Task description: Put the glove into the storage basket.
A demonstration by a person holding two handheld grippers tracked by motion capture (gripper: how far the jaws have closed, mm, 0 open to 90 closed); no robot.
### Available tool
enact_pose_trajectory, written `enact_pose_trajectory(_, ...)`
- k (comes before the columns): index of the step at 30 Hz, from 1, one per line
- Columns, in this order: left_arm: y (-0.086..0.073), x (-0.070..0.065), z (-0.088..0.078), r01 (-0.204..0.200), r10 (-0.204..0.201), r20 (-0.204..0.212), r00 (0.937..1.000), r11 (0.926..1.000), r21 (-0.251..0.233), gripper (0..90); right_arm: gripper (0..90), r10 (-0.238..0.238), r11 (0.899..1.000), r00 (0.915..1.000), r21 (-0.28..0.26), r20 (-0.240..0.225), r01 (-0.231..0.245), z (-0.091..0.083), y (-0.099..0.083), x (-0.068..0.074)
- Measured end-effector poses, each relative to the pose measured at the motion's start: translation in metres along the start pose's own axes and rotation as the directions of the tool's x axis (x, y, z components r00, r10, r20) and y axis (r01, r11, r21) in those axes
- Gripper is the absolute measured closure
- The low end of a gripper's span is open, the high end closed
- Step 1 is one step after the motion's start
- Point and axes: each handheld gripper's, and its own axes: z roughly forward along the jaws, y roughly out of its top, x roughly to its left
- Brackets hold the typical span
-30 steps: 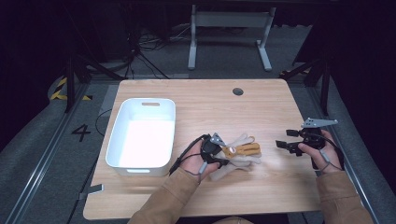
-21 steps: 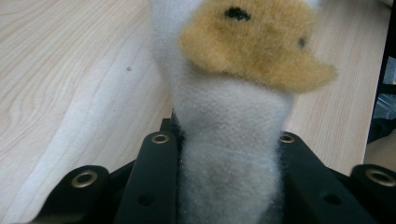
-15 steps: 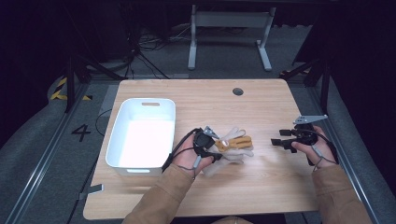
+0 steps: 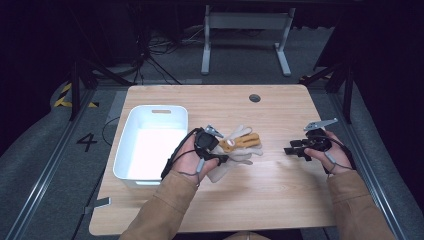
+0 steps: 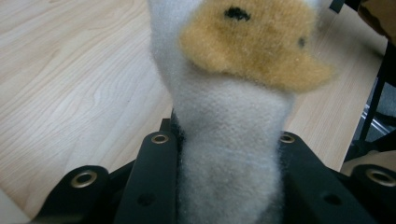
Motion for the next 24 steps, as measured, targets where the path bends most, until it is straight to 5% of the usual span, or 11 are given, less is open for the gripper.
enact_pose_trajectory(12, 0.010, 0.009, -0.021, 0.030, -0.031, -0.037, 0.9989, 0.9994, -0.015, 73.3, 42.2, -0.070, 0.997, 0.9953, 0.016, 0.067, 0.069, 0.005, -0.001, -0.001)
enact_pose_trajectory(24, 0.013, 0.020, -0.042, 0.060, -0.063, -0.083, 0.9945, 0.9973, -0.042, 73.1, 42.1, -0.050, 0.999, 0.9960, 0.017, 0.073, 0.049, 0.003, -0.002, -0.001)
